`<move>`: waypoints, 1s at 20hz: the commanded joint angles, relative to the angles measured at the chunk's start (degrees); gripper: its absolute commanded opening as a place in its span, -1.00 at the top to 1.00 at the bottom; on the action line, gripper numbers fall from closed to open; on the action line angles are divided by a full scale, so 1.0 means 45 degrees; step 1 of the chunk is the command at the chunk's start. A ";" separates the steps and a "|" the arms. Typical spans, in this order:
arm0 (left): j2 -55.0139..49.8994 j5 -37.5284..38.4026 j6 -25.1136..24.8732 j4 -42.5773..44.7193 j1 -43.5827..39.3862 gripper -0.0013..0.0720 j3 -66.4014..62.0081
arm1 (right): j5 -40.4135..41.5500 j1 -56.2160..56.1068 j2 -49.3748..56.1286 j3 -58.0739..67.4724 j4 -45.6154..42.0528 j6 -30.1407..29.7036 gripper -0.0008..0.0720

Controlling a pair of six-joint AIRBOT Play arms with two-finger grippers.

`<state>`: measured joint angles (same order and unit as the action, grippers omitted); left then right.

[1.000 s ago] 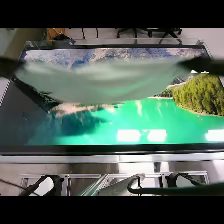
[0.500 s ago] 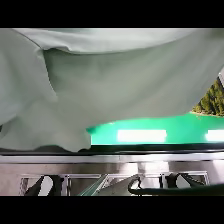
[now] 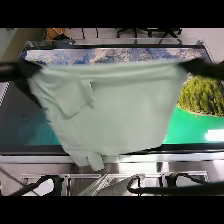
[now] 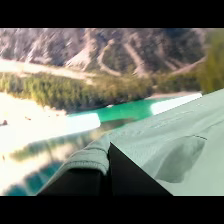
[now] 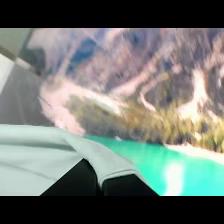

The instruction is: Fold the shirts.

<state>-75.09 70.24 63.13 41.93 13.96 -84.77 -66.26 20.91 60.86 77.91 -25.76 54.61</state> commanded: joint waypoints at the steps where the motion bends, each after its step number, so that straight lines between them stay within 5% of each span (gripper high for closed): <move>1: -0.3215 -0.3259 -0.0068 0.2025 -0.1389 0.91 0.0918 | 0.1685 -0.0554 0.3036 -0.1273 0.0364 -0.1549 0.93; 4: -0.5780 -0.3944 -0.0058 0.2025 -0.1447 0.92 -0.0636 | 0.2812 -0.0908 0.5469 -0.0568 0.2059 -0.2982 0.93; 10: -0.8592 -0.2448 0.0146 0.2055 -0.1438 0.92 -0.4925 | 0.2963 -0.0937 0.7393 0.1700 0.2059 -0.2856 0.93; 20: -0.9029 0.1190 0.1637 0.4707 -0.1316 0.92 -0.5634 | 0.2127 -0.1093 0.7461 0.1690 0.0369 -0.2764 0.93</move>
<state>-115.48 70.98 68.36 57.56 8.10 -109.69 -56.51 16.16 94.28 85.38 -22.50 42.06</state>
